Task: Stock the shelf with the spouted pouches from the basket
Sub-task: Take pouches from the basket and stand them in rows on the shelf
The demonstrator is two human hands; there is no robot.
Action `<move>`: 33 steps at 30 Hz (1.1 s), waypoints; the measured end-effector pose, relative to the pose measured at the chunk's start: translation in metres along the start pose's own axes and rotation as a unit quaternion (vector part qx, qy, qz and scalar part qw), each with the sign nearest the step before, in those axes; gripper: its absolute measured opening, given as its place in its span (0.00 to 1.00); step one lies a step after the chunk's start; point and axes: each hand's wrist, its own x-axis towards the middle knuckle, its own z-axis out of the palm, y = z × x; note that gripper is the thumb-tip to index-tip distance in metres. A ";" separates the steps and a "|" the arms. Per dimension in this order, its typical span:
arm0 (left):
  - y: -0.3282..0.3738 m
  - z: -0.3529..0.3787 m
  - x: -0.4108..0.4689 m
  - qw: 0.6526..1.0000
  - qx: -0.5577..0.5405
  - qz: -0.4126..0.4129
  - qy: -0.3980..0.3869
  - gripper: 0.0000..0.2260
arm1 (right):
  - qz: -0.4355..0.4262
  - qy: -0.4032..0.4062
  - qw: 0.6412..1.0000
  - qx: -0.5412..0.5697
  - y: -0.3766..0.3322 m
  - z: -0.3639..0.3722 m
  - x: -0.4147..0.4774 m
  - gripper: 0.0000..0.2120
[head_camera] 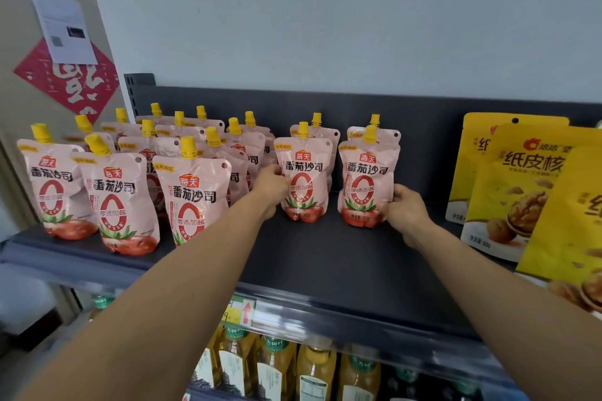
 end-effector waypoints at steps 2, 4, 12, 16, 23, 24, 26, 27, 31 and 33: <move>0.001 0.000 -0.002 1.000 0.006 0.000 0.000 0.16 | 0.002 0.000 1.000 -0.003 0.000 0.000 0.001 0.18; 0.002 0.000 -0.006 1.000 0.016 0.005 -0.001 0.17 | 0.005 0.000 1.000 -0.004 -0.001 0.001 0.000 0.19; 0.005 0.002 -0.023 0.998 0.066 -0.004 0.020 0.21 | 0.005 -0.009 1.000 -0.026 -0.003 -0.001 -0.006 0.17; 0.007 0.003 -0.037 0.996 0.081 0.007 0.036 0.20 | 0.001 -0.004 1.000 -0.031 -0.004 -0.001 -0.009 0.20; 0.016 0.003 -0.063 0.993 0.107 0.046 0.024 0.20 | -0.010 0.062 0.996 -0.058 -0.010 -0.001 -0.021 0.22; 0.017 0.002 -0.068 0.992 0.114 0.058 0.025 0.20 | -0.014 0.083 0.995 -0.062 -0.013 -0.001 -0.025 0.21; 0.021 0.001 -0.078 0.989 0.124 0.083 0.024 0.18 | -0.033 0.120 0.990 -0.070 -0.020 -0.001 -0.036 0.20; 0.022 0.000 -0.084 0.986 0.131 0.098 0.019 0.18 | -0.048 0.127 0.988 -0.075 -0.023 -0.001 -0.043 0.19; 0.022 -0.012 -0.119 0.970 0.169 0.165 -0.057 0.15 | -0.151 0.079 0.976 -0.132 -0.037 -0.003 -0.089 0.17; 0.016 -0.026 -0.142 0.952 0.202 0.201 -0.108 0.13 | -0.218 0.039 0.962 -0.162 -0.040 -0.005 -0.121 0.15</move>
